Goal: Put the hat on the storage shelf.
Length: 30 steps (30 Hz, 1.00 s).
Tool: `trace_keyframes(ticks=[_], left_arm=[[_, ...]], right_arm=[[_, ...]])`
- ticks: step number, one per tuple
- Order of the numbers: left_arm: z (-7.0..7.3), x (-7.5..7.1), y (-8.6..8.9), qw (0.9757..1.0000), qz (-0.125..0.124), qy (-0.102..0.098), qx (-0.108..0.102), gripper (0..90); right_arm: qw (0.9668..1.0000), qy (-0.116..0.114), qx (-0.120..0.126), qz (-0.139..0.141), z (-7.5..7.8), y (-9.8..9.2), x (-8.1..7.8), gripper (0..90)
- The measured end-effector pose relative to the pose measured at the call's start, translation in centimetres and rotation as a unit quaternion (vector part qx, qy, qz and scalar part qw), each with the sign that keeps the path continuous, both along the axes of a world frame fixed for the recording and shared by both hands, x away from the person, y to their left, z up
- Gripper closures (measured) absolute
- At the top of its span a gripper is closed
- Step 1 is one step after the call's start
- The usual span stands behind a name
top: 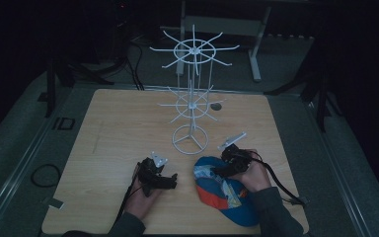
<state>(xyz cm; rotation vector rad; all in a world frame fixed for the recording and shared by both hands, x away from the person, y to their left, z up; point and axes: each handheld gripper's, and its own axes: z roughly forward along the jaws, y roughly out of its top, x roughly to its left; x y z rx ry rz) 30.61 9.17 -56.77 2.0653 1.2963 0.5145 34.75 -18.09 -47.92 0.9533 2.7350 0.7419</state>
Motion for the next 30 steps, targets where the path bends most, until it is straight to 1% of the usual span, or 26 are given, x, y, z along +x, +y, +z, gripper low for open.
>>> trace_keyframes(ticks=[11, 21, 26, 29, 30], left_arm=[[0.0, 0.0, 0.0, 1.0, 0.0, 0.0, 0.0, 2.6], [0.0, 0.0, 0.0, 1.0, -0.001, 0.001, 0.001, 2.6], [0.0, 0.0, 0.0, 1.0, -0.001, 0.001, 0.001, 2.6], [0.0, 0.0, 0.0, 1.0, -0.001, 0.001, 0.001, 2.6], [0.0, 0.0, 0.0, 1.0, -0.001, 0.001, 0.001, 2.6]], right_arm=[[0.9999, 0.01, -0.01, 0.002, -0.5, 0.3, 0.5, 38.0], [0.9994, 0.029, -0.017, 0.005, -0.9, 0.5, 0.8, 39.7], [0.9992, 0.034, -0.02, 0.007, -1.0, 0.6, 0.9, 40.4], [0.9988, 0.034, -0.032, 0.01, -1.1, 0.8, 0.9, 41.5], [0.9988, 0.034, -0.032, 0.01, -1.1, 0.8, 0.9, 41.5]])
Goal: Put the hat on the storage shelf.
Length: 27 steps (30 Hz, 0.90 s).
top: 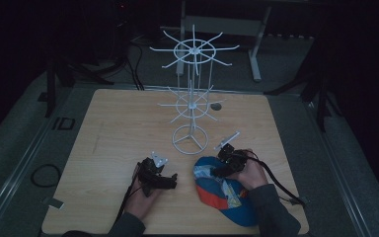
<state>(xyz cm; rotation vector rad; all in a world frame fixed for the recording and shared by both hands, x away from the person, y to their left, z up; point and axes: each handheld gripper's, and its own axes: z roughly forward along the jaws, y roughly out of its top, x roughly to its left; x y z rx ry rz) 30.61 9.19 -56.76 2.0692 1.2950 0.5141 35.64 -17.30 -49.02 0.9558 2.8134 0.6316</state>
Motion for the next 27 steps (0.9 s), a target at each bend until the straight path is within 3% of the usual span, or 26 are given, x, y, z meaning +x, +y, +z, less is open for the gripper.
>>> trace_keyframes(ticks=[12, 18, 21, 27], left_arm=[[0.0, 0.0, 0.0, 1.0, 0.0, 0.0, 0.0, 2.6], [0.0, 0.0, 0.0, 1.0, 0.001, 0.0, -0.001, 2.6], [0.0, 0.0, 0.0, 1.0, 0.001, 0.0, -0.001, 2.6], [0.0, 0.0, 0.0, 1.0, 0.001, -0.001, -0.001, 2.6]], right_arm=[[0.9993, 0.013, -0.029, 0.018, -0.4, 0.8, 0.1, 68.8], [0.9993, 0.01, -0.028, 0.021, -0.3, 0.8, 0.0, 81.5], [0.9995, -0.006, -0.018, 0.027, 0.1, 0.6, -0.3, 88.3], [0.9995, -0.014, -0.002, 0.026, 0.9, 0.0, -0.6, 88.7]])
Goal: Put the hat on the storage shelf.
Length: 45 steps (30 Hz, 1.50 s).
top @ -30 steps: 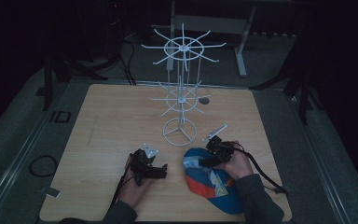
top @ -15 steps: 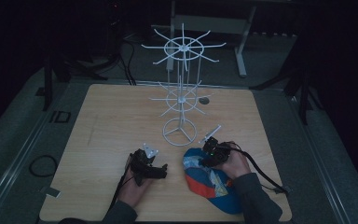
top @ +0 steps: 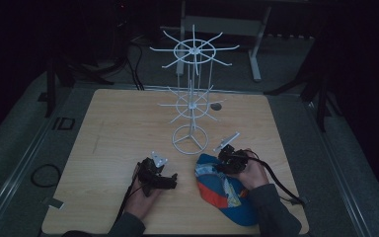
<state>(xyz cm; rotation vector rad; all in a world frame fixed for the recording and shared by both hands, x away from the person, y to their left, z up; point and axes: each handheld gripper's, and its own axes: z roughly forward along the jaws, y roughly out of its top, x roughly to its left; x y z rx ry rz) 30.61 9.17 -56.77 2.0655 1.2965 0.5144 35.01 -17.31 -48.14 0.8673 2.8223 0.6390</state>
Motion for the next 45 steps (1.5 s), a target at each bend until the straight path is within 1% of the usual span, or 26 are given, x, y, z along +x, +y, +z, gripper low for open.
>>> trace_keyframes(ticks=[12, 22, 27, 29, 30, 32, 45], left_arm=[[0.0, 0.0, 0.0, 1.0, 0.0, 0.0, 0.0, 2.6], [0.0, 0.0, 0.0, 1.0, 0.001, 0.001, -0.001, 2.6], [0.0, 0.0, 0.0, 1.0, 0.0, 0.001, 0.0, 2.6], [0.0, 0.0, 0.0, 1.0, -0.001, 0.001, 0.0, 2.6], [0.0, 0.0, 0.0, 1.0, -0.001, 0.001, 0.0, 2.6], [0.0, 0.0, 0.0, 1.0, -0.001, 0.002, 0.0, 2.6], [0.0, 0.0, 0.0, 1.0, -0.001, 0.002, 0.001, 2.6]], right_arm=[[0.9991, -0.017, 0.037, -0.006, 1.7, -1.1, -0.8, 88.8], [0.998, -0.028, 0.056, -0.009, 2.7, -1.8, -1.5, 88.9], [0.997, -0.036, 0.067, -0.011, 3.3, -2.1, -1.6, 88.9], [0.9964, -0.037, 0.075, -0.012, 3.5, -2.3, -1.7, 88.9], [0.9964, -0.037, 0.075, -0.012, 3.5, -2.3, -1.7, 88.9], [0.9953, -0.041, 0.087, -0.013, 3.9, -2.6, -1.8, 88.9], [0.9916, -0.054, 0.116, -0.017, 5.0, -3.4, -2.3, 88.9]])
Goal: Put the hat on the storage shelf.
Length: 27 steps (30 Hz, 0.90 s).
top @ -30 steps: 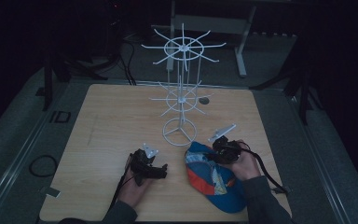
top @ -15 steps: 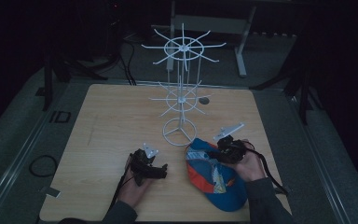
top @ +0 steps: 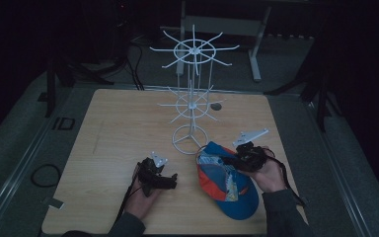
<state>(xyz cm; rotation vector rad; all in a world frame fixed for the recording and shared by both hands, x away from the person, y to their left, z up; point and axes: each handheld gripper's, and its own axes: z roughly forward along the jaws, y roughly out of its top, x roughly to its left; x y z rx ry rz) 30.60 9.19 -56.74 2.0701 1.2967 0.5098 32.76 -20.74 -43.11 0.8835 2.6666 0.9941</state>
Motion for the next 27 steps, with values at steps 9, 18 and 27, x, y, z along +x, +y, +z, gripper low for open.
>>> trace_keyframes(ticks=[9, 18, 27], left_arm=[[0.0, 0.0, 0.0, 1.0, 0.001, -0.001, -0.001, 2.6], [0.0, 0.0, 0.0, 1.0, 0.001, -0.002, 0.0, 2.6], [0.0, 0.0, 0.0, 1.0, 0.001, -0.001, 0.0, 2.6]], right_arm=[[0.9998, -0.012, 0.014, -0.003, 0.9, -0.5, -0.3, 88.9], [0.9993, -0.024, 0.028, -0.007, 1.7, -1.2, -0.5, 88.9], [0.9985, -0.033, 0.041, -0.013, 2.5, -1.9, -0.8, 88.9]])
